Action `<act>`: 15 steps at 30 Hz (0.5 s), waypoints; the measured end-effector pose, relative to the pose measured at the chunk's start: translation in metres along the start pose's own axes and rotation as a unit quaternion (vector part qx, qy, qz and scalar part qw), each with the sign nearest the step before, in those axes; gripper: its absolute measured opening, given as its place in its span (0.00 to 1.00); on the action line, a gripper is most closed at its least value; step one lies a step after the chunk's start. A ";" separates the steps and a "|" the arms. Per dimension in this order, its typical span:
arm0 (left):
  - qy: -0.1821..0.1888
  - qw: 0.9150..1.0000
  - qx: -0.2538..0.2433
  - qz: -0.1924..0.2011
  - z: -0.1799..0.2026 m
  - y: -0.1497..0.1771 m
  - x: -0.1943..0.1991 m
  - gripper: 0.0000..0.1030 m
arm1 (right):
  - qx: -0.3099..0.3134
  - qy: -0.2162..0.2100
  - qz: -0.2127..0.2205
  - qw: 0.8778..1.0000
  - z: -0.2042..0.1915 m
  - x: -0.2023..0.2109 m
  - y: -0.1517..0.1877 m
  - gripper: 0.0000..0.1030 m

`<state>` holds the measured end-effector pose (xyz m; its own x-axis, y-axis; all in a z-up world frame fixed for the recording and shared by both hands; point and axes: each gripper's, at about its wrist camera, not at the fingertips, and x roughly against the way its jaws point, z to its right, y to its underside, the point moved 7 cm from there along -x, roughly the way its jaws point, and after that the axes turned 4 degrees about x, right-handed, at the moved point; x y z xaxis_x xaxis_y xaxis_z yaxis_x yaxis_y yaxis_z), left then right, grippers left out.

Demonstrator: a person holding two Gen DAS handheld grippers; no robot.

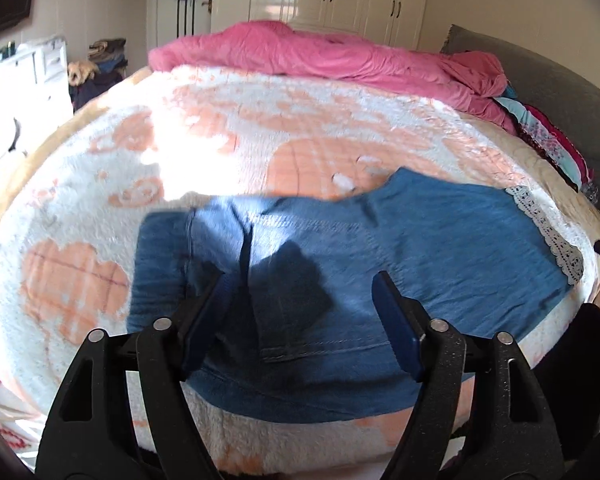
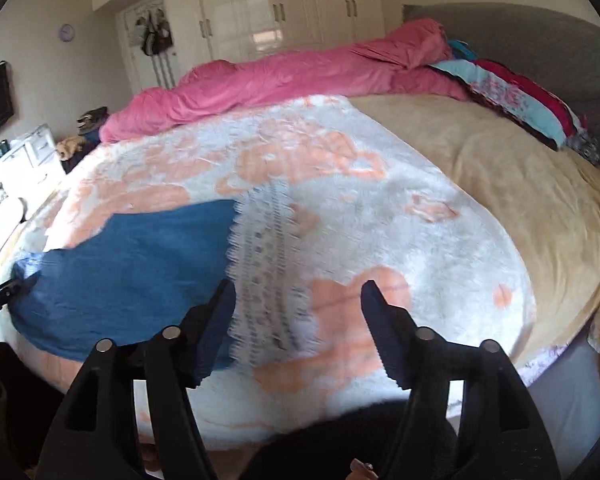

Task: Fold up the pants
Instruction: 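Lay the lace edge flat with the right tool and release both tools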

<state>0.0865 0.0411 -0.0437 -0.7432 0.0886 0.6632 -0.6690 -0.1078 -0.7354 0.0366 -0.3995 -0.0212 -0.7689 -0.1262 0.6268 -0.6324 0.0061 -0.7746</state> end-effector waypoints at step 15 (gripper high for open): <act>0.034 0.995 -0.035 -0.085 0.062 -0.010 -0.103 0.71 | 0.142 -0.038 -0.076 0.986 -0.105 -0.092 0.017 0.80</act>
<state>0.1705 -0.0282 -0.0959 -0.6157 0.1670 0.7700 -0.7826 -0.0160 -0.6223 0.0862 -0.2835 -0.0833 -0.6515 -0.1777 0.7376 -0.6800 -0.2944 -0.6715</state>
